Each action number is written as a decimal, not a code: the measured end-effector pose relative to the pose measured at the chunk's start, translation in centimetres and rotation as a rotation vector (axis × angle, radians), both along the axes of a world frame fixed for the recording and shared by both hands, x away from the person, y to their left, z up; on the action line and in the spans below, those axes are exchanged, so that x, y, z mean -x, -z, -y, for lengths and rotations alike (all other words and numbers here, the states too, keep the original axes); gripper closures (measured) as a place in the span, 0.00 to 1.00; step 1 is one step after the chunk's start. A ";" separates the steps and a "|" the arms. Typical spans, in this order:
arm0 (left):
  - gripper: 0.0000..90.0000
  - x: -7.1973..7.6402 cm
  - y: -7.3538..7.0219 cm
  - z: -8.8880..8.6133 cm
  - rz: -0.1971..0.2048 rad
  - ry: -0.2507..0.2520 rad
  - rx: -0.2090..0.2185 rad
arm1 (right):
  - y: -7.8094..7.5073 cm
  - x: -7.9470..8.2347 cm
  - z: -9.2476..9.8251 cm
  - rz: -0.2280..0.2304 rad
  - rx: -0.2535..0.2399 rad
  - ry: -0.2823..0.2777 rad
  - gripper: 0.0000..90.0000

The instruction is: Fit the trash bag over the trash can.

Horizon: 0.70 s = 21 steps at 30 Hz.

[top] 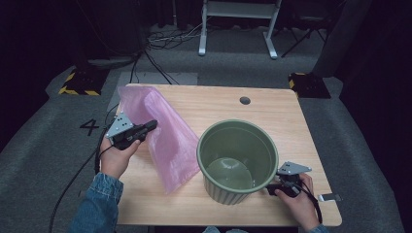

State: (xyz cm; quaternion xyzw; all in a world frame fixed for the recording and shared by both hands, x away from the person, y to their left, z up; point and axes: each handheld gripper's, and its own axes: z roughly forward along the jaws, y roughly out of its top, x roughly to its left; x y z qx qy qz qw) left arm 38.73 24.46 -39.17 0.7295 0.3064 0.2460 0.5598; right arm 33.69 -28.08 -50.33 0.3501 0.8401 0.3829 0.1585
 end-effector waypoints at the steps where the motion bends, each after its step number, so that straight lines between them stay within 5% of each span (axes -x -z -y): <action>1: 1.00 0.0 0.0 0.0 0.000 0.000 0.000 | 0.0 0.0 -0.2 0.000 0.000 -0.015 0.38; 7: 1.00 0.8 -1.3 -0.1 0.029 0.012 0.025 | 0.0 0.0 -1.3 0.003 0.003 -0.038 0.38; 21: 1.00 0.3 -5.2 -0.4 0.086 0.012 0.000 | 0.0 0.1 -3.1 0.004 0.003 -0.094 0.38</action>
